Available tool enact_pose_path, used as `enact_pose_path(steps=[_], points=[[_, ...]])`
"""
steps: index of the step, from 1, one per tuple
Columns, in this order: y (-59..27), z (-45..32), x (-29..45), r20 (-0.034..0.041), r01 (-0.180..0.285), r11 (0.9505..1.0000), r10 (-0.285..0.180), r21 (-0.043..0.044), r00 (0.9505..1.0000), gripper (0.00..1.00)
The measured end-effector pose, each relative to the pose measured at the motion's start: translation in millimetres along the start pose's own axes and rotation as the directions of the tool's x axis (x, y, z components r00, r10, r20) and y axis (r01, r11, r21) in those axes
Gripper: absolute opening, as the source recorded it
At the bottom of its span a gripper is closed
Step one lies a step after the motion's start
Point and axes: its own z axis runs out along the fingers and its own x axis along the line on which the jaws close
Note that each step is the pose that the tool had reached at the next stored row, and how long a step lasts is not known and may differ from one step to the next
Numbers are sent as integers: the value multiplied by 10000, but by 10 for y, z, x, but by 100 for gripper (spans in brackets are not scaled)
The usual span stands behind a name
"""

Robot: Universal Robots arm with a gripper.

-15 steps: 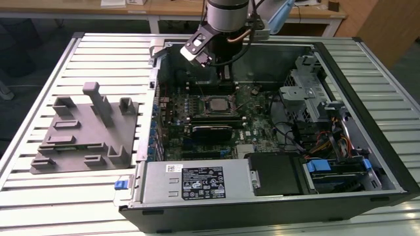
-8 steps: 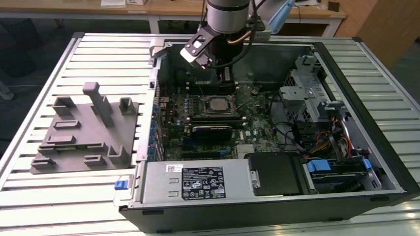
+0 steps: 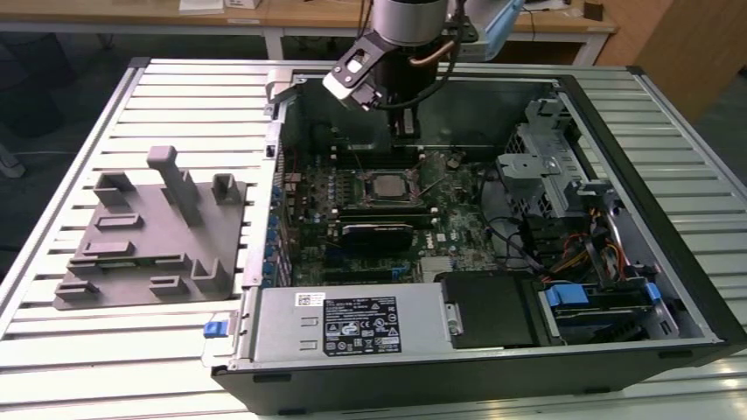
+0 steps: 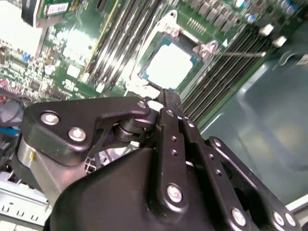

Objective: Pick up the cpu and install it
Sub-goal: 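Close the cpu cover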

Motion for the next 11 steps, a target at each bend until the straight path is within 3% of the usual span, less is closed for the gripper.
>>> enact_pose_path(steps=[3, 11], points=[[73, 3, -2, 0, 3, 10000, -3, 1, 10000, 11], [128, 7, -3, 1, 1, 10000, -1, 1, 10000, 11]])
